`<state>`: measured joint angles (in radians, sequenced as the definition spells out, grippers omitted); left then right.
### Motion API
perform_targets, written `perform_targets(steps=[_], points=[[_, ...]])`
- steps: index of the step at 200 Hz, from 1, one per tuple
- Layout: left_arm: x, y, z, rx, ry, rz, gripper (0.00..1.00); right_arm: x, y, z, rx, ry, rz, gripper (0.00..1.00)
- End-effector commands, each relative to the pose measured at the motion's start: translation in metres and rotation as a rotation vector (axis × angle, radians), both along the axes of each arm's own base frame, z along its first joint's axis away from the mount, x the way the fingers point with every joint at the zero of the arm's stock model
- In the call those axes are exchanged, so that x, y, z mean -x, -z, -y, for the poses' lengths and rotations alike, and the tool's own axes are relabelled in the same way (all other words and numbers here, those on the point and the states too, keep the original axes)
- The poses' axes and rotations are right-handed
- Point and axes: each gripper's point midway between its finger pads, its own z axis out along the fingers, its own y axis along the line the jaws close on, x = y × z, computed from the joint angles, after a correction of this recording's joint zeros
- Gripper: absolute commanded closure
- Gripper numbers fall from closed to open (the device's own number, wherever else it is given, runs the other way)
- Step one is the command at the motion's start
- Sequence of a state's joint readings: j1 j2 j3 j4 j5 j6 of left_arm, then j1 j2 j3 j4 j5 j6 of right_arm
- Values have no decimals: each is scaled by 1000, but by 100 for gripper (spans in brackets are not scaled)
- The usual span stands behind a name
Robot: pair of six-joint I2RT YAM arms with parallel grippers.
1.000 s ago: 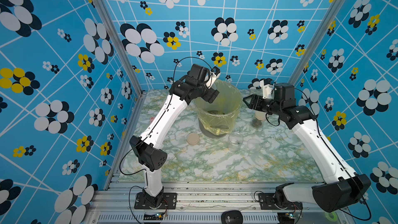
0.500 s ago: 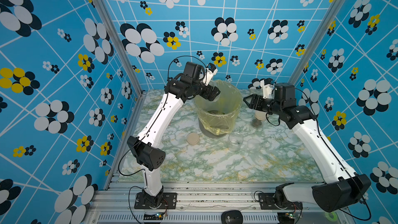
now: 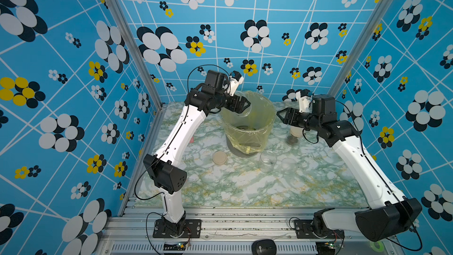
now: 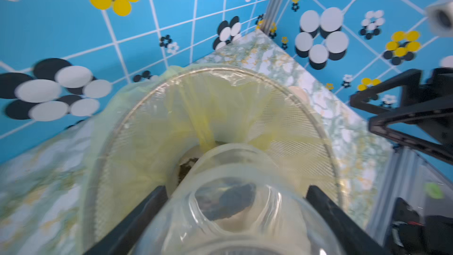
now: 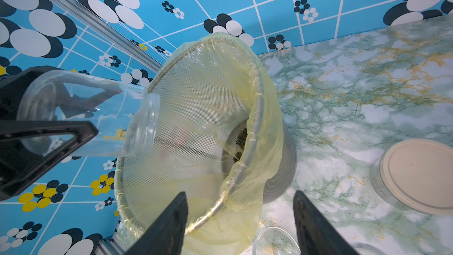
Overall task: Empty moldy tea leaves from jars
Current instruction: Move the trash bin to the center of the board, then place the jar at the center of the board.
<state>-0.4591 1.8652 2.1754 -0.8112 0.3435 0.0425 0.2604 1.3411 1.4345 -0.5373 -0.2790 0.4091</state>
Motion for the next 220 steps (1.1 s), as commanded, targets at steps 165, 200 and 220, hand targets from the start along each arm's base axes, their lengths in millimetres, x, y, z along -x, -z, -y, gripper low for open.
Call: perform_targets(steps=[165,200,220], points=[[52,-176,-25,806,12,660,84,4,-113,-39,-904,-209,156,9],[58,-177,-25,929,3,711,83,5,-140,-39,-1064,-259,211,1],[62,-178,-23,1000,15,729,84,10,-149,-44,-1053,-273,240,1]])
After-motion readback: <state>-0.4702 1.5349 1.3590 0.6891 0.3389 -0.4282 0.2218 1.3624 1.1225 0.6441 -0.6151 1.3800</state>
